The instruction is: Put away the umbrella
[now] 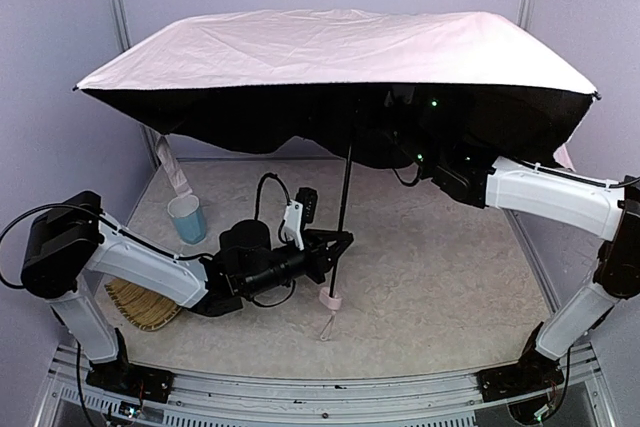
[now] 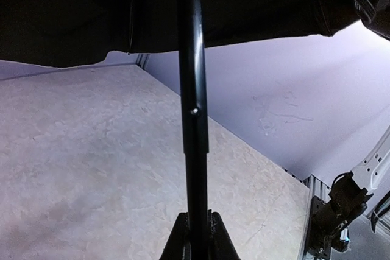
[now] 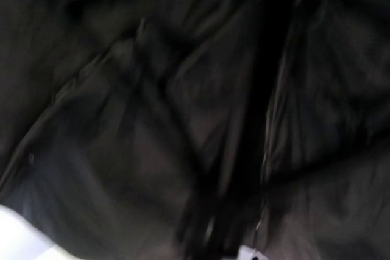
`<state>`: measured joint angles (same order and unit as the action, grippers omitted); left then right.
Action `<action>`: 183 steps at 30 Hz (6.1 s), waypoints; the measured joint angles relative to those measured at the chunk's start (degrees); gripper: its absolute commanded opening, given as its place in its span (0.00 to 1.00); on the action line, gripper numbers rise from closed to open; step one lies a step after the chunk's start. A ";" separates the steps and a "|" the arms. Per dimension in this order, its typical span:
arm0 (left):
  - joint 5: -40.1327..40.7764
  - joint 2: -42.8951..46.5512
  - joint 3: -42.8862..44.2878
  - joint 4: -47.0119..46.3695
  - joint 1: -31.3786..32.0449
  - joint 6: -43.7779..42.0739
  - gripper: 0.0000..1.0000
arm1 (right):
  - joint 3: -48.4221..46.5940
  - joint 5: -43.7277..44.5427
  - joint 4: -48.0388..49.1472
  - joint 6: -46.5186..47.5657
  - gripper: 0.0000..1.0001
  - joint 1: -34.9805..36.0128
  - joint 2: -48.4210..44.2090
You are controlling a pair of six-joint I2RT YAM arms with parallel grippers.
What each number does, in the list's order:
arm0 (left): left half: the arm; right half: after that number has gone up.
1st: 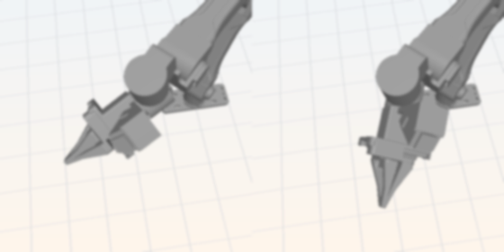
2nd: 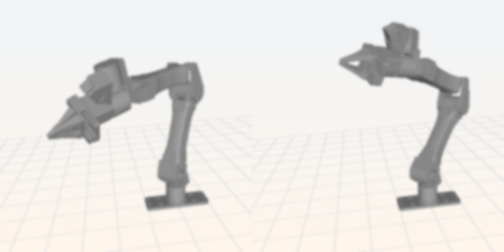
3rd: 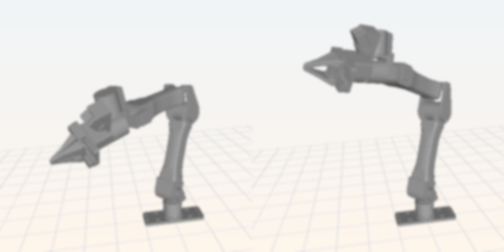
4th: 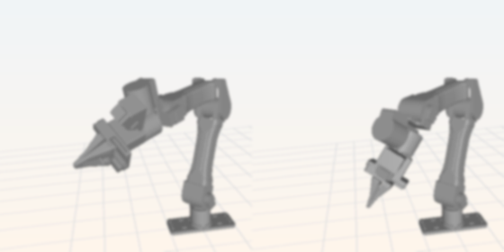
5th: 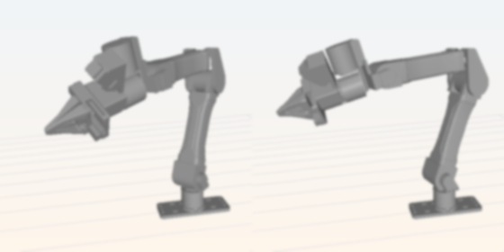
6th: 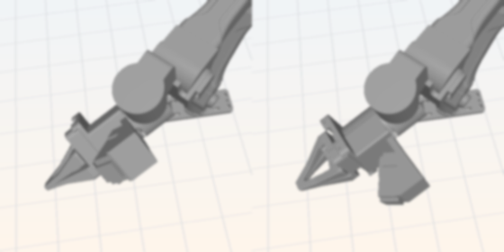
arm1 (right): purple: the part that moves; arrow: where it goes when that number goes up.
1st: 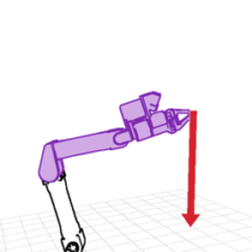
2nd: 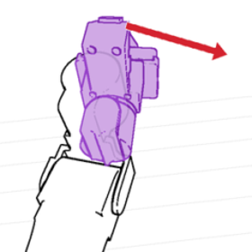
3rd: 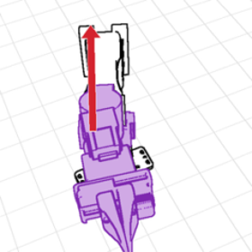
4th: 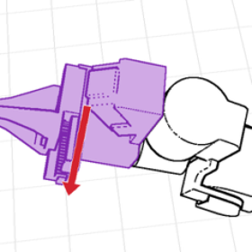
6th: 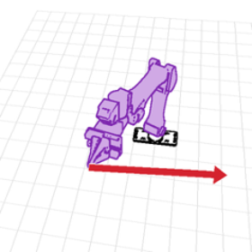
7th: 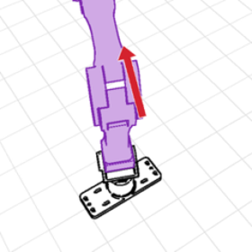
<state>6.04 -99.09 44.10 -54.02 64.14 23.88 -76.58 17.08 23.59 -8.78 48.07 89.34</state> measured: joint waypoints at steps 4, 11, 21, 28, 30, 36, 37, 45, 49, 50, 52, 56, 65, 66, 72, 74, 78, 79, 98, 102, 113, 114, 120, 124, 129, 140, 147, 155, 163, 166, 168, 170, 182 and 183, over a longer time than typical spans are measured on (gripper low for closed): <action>0.42 1.27 0.00 0.68 -0.94 -2.36 0.00 | -0.13 -1.27 -0.74 0.37 0.30 0.17 0.00; 3.80 1.27 -0.02 1.11 -0.22 -5.07 0.00 | -0.42 -1.09 -0.68 1.03 0.55 0.02 0.00; 11.63 0.17 0.35 -1.60 3.54 -8.57 0.00 | -4.07 -0.11 -1.49 -0.22 0.47 -0.26 0.13; 13.27 0.02 0.35 -1.97 3.78 -10.16 0.00 | -4.20 -0.72 -1.49 -1.53 0.53 -0.61 0.15; 13.44 0.02 0.35 -1.99 3.80 -10.58 0.00 | -4.61 -0.83 -1.68 -1.66 0.54 -1.07 0.20; 13.55 0.02 0.35 -2.14 3.80 -11.04 0.00 | -5.40 -0.83 -1.79 -2.51 0.44 -1.64 0.28; 13.55 0.02 0.35 -2.14 3.80 -11.04 0.00 | -5.35 -0.83 -1.62 -2.75 0.40 -1.64 0.28; 13.46 0.00 0.35 -2.12 3.82 -10.91 0.00 | -5.33 -1.86 -0.79 -8.85 0.07 -1.46 0.35; 12.90 -0.02 0.17 -3.08 3.61 -10.58 0.00 | -5.35 -3.26 -0.09 -10.23 0.02 -1.29 0.35; 12.11 0.00 -0.17 -3.50 3.08 -10.32 0.00 | -5.33 -4.13 -0.22 -10.27 0.02 -1.36 0.35; 9.84 0.24 -1.29 -4.44 2.01 -9.92 0.00 | -5.29 -6.54 -0.46 -10.21 0.02 -1.38 0.35; 5.77 1.44 -3.65 -4.57 -0.68 -10.69 0.00 | -4.15 -10.88 -0.09 -9.49 0.06 -1.05 0.33; -2.82 1.57 -5.79 -1.05 -4.79 -14.10 0.00 | 5.46 -13.40 7.87 -5.11 0.10 2.01 -1.97; -3.45 1.57 -5.79 -0.35 -4.94 -14.23 0.00 | 6.62 -13.40 9.09 -4.83 0.11 2.14 -2.05; -5.38 1.18 -5.79 2.32 -5.66 -14.36 0.00 | 10.93 -13.11 14.47 -4.70 0.11 2.45 -1.25; -5.95 0.46 -5.79 2.27 -5.99 -14.36 0.00 | 11.63 -12.48 15.39 -4.68 0.08 2.45 -0.94; -7.21 -1.18 -5.81 1.92 -6.38 -14.29 0.00 | 12.68 -10.21 15.52 -4.81 0.01 2.45 -1.07; -7.34 -1.51 -5.84 1.51 -6.40 -14.29 0.02 | 12.92 -9.75 15.47 -4.85 0.00 2.43 -1.36; -6.03 14.29 -18.29 -8.46 -7.61 -19.32 0.52 | 24.02 -5.01 24.74 2.99 0.00 -13.42 -16.50; -2.62 21.09 -19.96 -4.24 -12.76 -17.38 0.52 | 24.50 -6.73 25.16 5.70 0.00 -16.50 -21.92; 14.16 40.61 -17.25 15.91 -27.08 -7.58 0.60 | 25.88 -19.19 21.03 10.67 0.00 -16.65 -24.59; 14.73 41.57 -15.72 17.42 -26.73 -7.65 0.63 | 25.94 -20.00 20.35 10.67 0.00 -16.65 -24.33; 14.82 42.93 -6.91 21.03 -22.73 -9.25 0.69 | 27.19 -24.00 20.92 6.56 0.00 -16.65 -20.76; 14.51 41.20 -6.78 22.67 -19.96 -11.39 0.70 | 26.49 -24.20 24.28 2.86 0.00 -16.24 -15.47; 14.34 42.34 -5.90 25.24 -16.33 -15.98 0.71 | 13.18 -24.41 23.02 1.57 0.00 -13.90 -5.57; 11.98 45.90 2.71 24.44 -13.09 -23.10 0.76 | -8.68 -28.39 27.58 6.78 0.00 -8.00 0.42; 11.10 42.03 -2.12 26.91 -15.58 -22.56 0.76 | 13.42 -24.35 41.97 5.79 0.00 -8.92 1.64; 7.61 28.92 -15.98 26.12 -18.99 -17.73 0.76 | 35.08 -23.39 65.75 2.49 0.00 -9.22 24.06; 5.27 24.35 -16.31 26.18 -15.37 -18.16 0.76 | 39.85 -21.22 65.77 4.04 0.00 -8.85 25.92; 4.81 24.63 -15.52 25.57 -14.80 -18.18 0.76 | 41.42 -20.76 65.66 5.35 0.00 -8.87 21.57; 4.50 25.77 -15.41 24.46 -14.27 -18.40 0.76 | 42.03 -21.35 65.07 6.25 0.00 -9.05 17.11; 4.28 27.23 -15.34 23.30 -13.88 -18.62 0.77 | 42.01 -22.38 63.91 7.32 0.00 -9.53 12.39; 2.84 35.98 -15.45 17.25 -14.53 -20.68 0.86 | 31.80 -30.42 33.77 15.85 0.00 -14.49 -16.48; 2.60 36.30 -15.54 17.40 -15.02 -20.85 0.87 | 31.41 -30.64 31.47 16.26 0.00 -15.56 -18.29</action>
<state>8.64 -62.78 28.56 -36.62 49.12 3.03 -45.17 -13.56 55.07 7.49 32.51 71.05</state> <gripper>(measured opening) 0.853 0.167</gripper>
